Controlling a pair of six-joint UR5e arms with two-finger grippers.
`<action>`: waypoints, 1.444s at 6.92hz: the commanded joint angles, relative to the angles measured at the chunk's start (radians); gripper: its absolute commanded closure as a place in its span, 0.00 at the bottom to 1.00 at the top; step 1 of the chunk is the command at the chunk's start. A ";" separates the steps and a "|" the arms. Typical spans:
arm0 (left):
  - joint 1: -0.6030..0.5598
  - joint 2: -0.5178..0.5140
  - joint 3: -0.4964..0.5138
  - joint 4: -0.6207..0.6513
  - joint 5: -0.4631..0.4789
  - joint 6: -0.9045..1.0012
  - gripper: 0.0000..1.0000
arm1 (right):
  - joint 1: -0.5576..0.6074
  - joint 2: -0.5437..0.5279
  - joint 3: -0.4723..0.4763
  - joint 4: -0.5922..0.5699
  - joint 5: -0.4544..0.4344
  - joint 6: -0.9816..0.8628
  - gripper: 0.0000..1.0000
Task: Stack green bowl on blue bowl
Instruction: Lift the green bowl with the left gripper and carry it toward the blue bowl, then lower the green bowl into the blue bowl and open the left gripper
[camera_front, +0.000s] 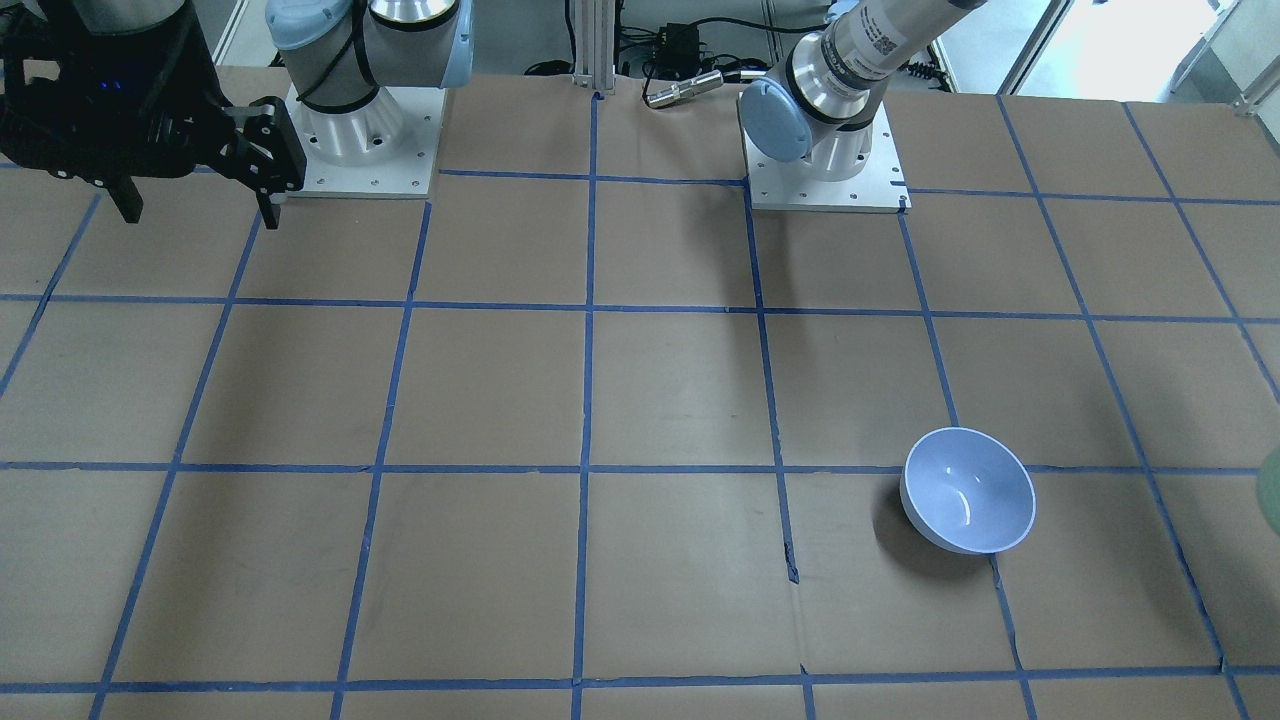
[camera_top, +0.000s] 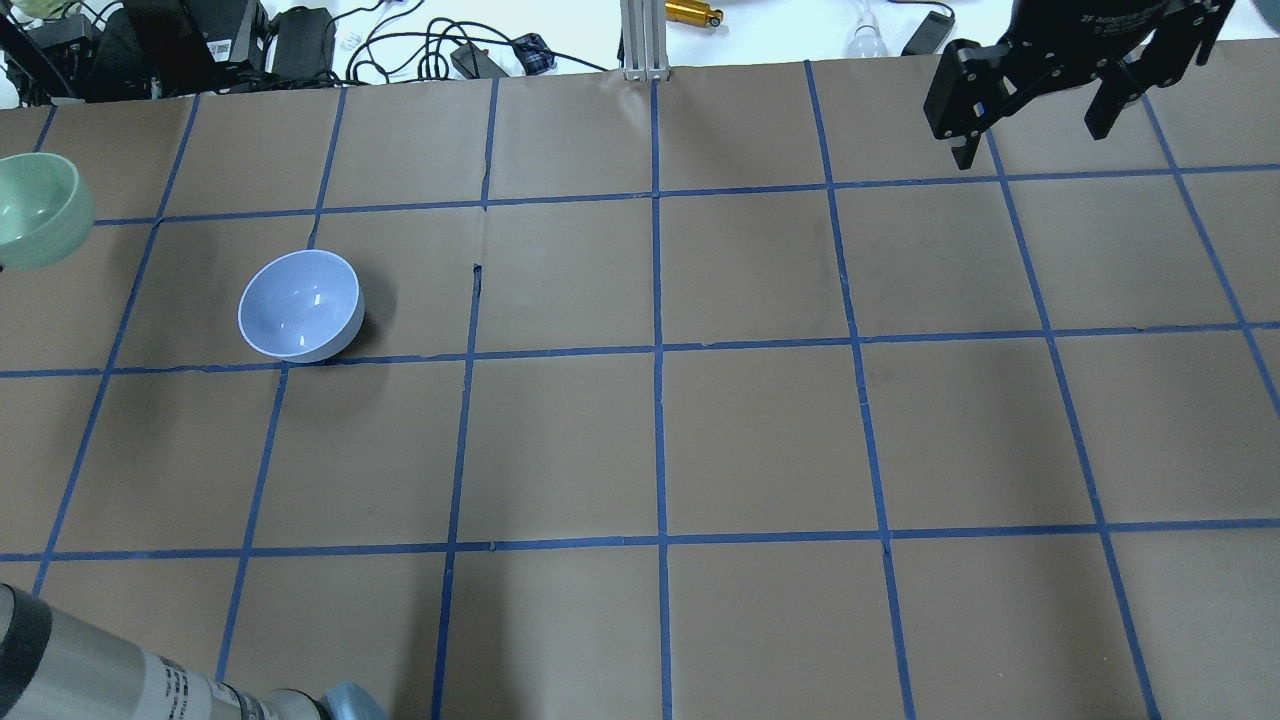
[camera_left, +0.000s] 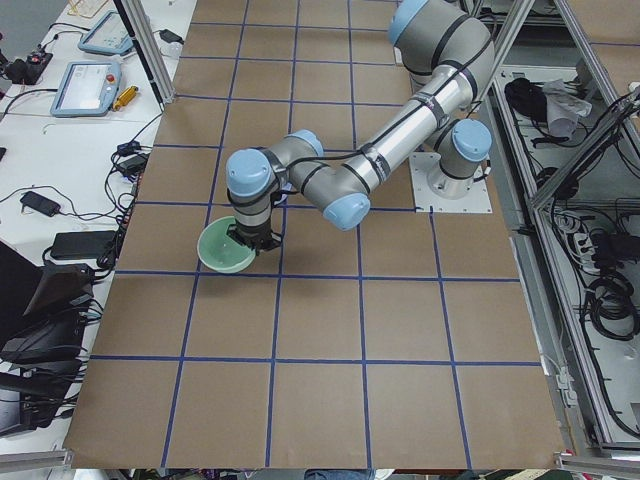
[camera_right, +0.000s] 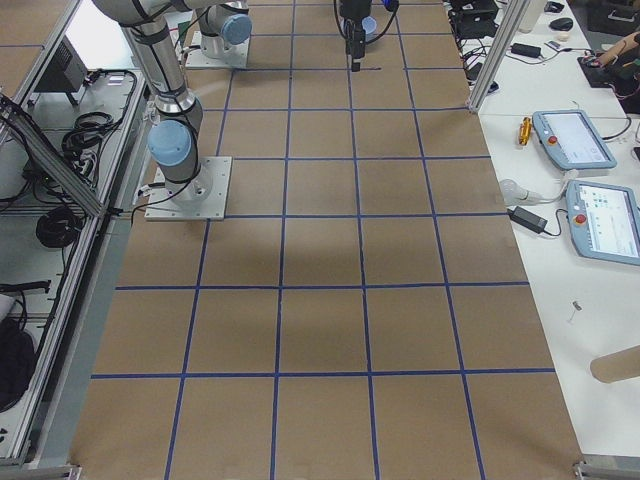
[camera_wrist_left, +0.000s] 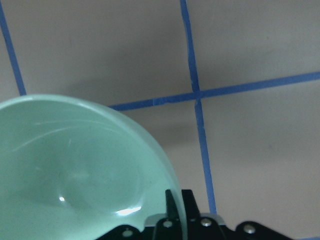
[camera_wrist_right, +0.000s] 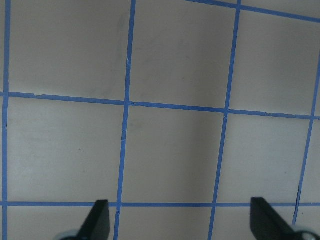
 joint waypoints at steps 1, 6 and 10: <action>-0.101 0.097 -0.125 -0.012 -0.031 -0.079 1.00 | 0.000 0.000 0.000 0.000 0.000 0.000 0.00; -0.218 0.255 -0.346 0.004 -0.053 -0.416 1.00 | 0.000 0.000 0.000 0.000 0.000 0.000 0.00; -0.287 0.315 -0.519 0.211 -0.047 -0.513 1.00 | 0.000 0.000 0.000 0.000 0.000 0.000 0.00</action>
